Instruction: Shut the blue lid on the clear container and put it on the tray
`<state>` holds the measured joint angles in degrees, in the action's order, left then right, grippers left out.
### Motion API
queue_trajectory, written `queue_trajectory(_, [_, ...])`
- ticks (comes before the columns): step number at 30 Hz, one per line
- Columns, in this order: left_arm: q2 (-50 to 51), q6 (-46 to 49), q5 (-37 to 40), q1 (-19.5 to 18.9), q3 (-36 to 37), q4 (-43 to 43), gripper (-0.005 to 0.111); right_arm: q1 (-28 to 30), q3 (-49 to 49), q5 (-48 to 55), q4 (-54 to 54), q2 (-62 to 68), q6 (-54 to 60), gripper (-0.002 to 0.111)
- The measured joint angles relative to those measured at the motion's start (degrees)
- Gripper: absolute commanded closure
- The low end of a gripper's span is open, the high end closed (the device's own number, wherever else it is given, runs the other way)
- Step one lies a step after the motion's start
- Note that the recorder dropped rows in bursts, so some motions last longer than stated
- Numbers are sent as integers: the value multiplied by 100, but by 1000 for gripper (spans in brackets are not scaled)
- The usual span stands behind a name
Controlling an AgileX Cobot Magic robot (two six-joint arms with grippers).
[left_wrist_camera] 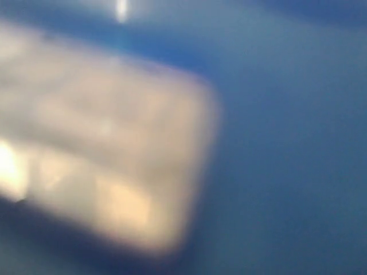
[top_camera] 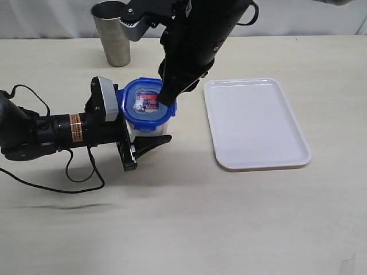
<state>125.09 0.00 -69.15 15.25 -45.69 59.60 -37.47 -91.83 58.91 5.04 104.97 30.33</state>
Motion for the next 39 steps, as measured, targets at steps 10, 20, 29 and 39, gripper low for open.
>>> queue_trajectory(10, [0,-1201,47,0,0,-100,107,0,114,-322,1653,-547,208,101])
queue_trajectory(20, [-398,-1415,306,0,10,481,107,0,818,-799,482,-441,-659,103])
queue_trajectory(29, [-398,-1391,481,0,49,516,107,0,1064,-802,374,-441,-741,103])
queue_trajectory(39, [-398,-1327,483,0,47,495,107,0,1130,-780,-74,-441,-1263,103])
